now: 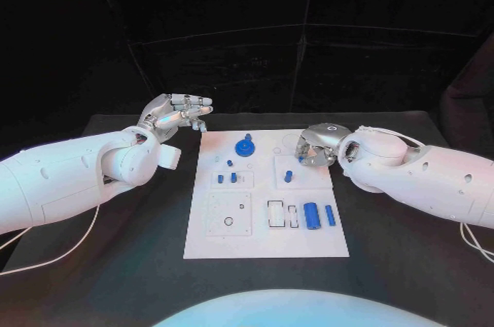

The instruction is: Assemble the parts on the task board

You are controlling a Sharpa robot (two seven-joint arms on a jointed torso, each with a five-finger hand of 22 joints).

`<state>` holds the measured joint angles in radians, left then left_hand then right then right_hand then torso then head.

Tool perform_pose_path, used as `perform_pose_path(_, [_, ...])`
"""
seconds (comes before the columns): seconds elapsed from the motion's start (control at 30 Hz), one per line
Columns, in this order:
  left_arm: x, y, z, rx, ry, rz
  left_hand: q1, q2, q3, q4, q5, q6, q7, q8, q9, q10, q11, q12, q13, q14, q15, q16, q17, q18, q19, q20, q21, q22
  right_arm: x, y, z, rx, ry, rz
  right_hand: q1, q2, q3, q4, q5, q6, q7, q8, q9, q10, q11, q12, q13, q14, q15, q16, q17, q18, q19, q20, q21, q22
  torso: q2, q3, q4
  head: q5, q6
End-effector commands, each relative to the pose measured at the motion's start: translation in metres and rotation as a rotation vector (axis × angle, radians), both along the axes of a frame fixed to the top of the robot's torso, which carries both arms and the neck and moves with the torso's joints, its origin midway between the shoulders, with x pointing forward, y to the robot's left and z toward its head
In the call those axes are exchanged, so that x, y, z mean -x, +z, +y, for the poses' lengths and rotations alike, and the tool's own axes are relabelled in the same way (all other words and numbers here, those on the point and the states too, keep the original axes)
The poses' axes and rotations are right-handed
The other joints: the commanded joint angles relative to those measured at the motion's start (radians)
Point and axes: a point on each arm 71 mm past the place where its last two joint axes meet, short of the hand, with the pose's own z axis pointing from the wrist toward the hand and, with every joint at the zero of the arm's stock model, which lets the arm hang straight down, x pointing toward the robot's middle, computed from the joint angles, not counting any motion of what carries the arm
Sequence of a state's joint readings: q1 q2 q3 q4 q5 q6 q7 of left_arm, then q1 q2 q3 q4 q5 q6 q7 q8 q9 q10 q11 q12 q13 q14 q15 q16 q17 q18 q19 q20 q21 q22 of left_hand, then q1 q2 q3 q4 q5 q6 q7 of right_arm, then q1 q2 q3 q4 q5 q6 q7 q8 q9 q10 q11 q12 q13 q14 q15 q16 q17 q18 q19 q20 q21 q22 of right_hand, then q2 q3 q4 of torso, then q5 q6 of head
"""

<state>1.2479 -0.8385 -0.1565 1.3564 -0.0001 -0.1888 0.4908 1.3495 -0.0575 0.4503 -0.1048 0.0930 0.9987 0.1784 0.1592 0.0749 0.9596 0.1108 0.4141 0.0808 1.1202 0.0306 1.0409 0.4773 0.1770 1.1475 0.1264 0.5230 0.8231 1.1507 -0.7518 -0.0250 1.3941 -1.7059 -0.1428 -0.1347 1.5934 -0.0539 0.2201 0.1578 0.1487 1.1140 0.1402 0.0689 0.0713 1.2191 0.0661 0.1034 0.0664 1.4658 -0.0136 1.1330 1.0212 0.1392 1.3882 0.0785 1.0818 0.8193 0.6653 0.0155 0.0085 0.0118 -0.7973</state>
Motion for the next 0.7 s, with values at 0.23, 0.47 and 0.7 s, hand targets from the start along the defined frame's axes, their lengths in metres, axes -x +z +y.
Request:
perform_pose_path(0.23, [-0.0005, 0.0015, 0.0, 0.011, 0.005, -0.008, -0.006, -0.002, 0.001, 0.0, 0.004, 0.004, -0.001, 0.007, -0.001, 0.001, 0.001, 0.005, -0.002, 0.0, -0.007, -0.003, -0.002, 0.007, -0.001, -0.006, -0.003, -0.001, 0.0004, -0.0037, 0.0018, 0.02, 0.003, 0.047, -0.013, -0.005, 0.081, -0.031, -0.001, 0.025, -0.003, 0.002, 0.0, 0.024, -0.005, 0.006, 0.001, 0.027, -0.012, 0.021, 0.007, -0.019, -0.006, -0.005, 0.045, 0.049, -0.001, -0.0005, 0.0004, -0.001, -0.004])
perform_pose_path(0.47, [-0.0003, 0.0011, 0.0004, 0.009, 0.004, -0.001, -0.005, -0.002, 0.002, -0.002, 0.004, 0.004, -0.001, 0.007, -0.001, 0.0, 0.001, 0.005, -0.002, 0.0, -0.007, -0.004, -0.002, 0.007, -0.001, -0.006, -0.004, -0.002, 0.0006, -0.0022, 0.0026, -0.001, -0.001, 0.038, -0.058, -0.022, 0.163, -0.066, -0.002, 0.025, -0.001, -0.003, -0.002, 0.022, -0.001, -0.002, 0.0, 0.024, -0.008, 0.03, 0.003, -0.02, -0.017, -0.001, 0.074, 0.077, -0.001, -0.0003, 0.0002, 0.0, -0.005])
perform_pose_path(0.7, [-0.0005, 0.0008, 0.0017, 0.007, 0.006, 0.002, -0.004, -0.003, 0.002, -0.003, 0.004, 0.003, 0.0, 0.008, -0.001, -0.001, 0.001, 0.005, -0.003, -0.001, -0.007, -0.004, -0.003, 0.007, -0.002, -0.006, -0.004, -0.002, 0.002, 0.0054, 0.0017, -0.057, -0.021, -0.03, -0.093, -0.032, 0.213, -0.093, -0.003, 0.025, 0.001, -0.002, -0.002, 0.022, 0.001, -0.005, 0.001, 0.024, -0.008, 0.041, 0.004, -0.024, -0.016, 0.002, 0.103, 0.114, -0.002, -0.0008, 0.0005, -0.003, -0.002])
